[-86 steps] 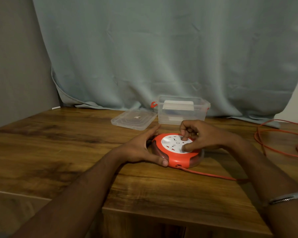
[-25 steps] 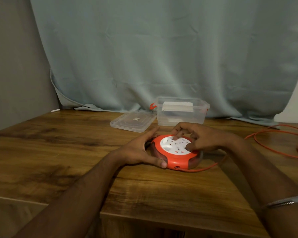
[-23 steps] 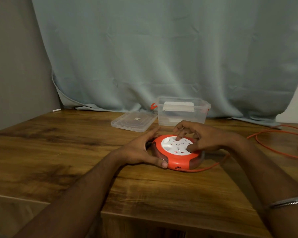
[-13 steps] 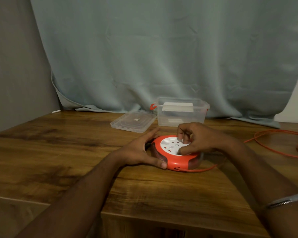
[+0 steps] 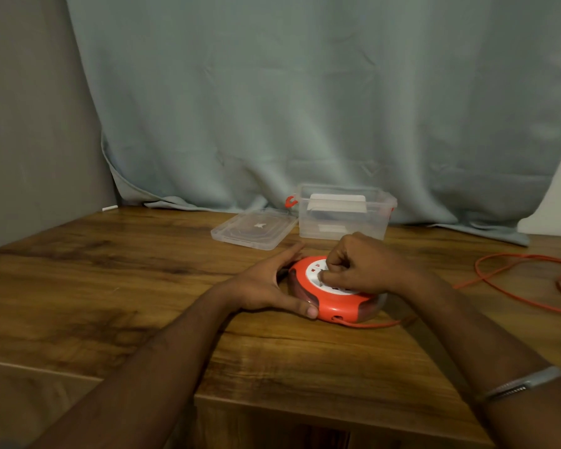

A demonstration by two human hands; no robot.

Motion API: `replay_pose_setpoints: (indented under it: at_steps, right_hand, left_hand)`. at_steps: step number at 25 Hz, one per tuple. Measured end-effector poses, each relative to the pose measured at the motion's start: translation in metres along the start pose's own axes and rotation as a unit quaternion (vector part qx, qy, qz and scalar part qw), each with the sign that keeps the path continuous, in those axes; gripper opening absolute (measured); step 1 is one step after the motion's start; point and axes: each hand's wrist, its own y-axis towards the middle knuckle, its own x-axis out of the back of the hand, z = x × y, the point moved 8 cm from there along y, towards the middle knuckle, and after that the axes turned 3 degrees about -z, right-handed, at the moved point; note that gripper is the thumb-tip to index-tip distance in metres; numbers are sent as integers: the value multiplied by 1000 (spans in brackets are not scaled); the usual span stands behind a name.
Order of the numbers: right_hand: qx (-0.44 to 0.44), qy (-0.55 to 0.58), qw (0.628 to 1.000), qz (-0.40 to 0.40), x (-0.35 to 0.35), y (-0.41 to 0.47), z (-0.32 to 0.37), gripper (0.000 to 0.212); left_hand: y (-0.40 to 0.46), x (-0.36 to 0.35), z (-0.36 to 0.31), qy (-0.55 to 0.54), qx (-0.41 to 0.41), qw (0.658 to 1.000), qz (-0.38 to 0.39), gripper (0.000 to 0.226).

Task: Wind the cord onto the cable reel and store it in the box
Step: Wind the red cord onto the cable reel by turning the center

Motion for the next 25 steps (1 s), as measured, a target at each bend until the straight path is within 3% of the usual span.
replay_pose_setpoints:
  at_steps: [2, 5, 6, 9, 13, 21, 25]
  right_hand:
    - [-18, 20, 1000, -4, 6, -3, -9, 10]
    - [-57, 72, 996, 22, 15, -10, -22, 65]
    - [-63, 97, 992, 40, 14, -12, -25, 73]
    - [-69, 133, 984, 93, 9, -16, -24, 80]
    - [-69, 155, 980, 105, 11, -16, -22, 86]
    - [-68, 127, 986, 85, 9, -14, -27, 67]
    - [-77, 98, 991, 54, 5, -9, -31, 42]
  left_hand:
    - [0, 0, 0, 4, 0, 1000, -3, 146]
    - [-1, 1, -1, 13, 5, 1000, -4, 146]
    - [-1, 2, -1, 17, 8, 1000, -4, 146]
    - [-1, 2, -3, 24, 10, 1000, 0, 144]
    - [-1, 2, -2, 20, 14, 1000, 3, 143]
    - [-1, 1, -1, 12, 11, 1000, 5, 145]
    - [-1, 1, 0, 14, 12, 1000, 6, 143]
